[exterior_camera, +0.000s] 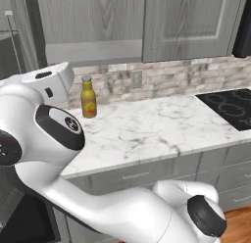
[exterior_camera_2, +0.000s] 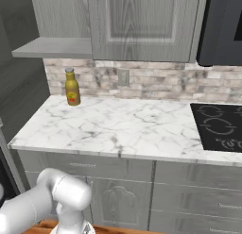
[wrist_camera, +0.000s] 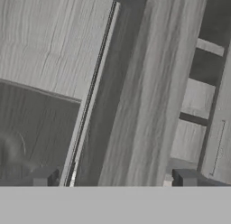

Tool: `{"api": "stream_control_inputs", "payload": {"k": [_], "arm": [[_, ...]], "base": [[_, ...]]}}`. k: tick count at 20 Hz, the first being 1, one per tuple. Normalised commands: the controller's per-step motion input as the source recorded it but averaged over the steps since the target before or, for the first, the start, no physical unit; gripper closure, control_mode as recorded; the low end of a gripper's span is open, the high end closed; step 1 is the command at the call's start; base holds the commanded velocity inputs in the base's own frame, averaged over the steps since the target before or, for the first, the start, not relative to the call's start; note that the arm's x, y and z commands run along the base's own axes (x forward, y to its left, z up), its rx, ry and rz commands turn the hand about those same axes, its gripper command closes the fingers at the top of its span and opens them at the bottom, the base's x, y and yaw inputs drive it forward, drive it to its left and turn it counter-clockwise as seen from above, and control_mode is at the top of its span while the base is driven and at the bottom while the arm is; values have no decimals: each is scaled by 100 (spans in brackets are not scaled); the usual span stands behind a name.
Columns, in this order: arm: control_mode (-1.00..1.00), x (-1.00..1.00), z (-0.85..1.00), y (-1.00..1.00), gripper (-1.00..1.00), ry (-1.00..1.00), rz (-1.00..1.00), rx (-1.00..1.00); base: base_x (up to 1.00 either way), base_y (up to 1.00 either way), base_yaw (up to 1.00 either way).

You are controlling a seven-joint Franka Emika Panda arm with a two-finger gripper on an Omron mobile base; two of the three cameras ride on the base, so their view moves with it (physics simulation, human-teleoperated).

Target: Close all open cabinet doors.

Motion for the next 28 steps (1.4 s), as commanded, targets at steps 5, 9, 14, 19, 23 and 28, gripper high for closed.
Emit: {"api": "stream_control_inputs", "payload": {"k": [5,9,14,19,23,28], "arm": [[-100,8,-8,-29,-100,0,-21,0],[-100,10,-2,-34,-100,0,-18,0],[-100,15,0,-33,-100,0,-12,0],[-100,7,0,-32,-100,-1,-9,0],[-100,4,0,-24,-100,-2,-7,0],[-100,11,0,-29,-100,-5,-4,0]], "base": [[0,0,0],[0,0,0],[0,0,0],[0,0,0],[0,0,0],[0,0,0]]}}
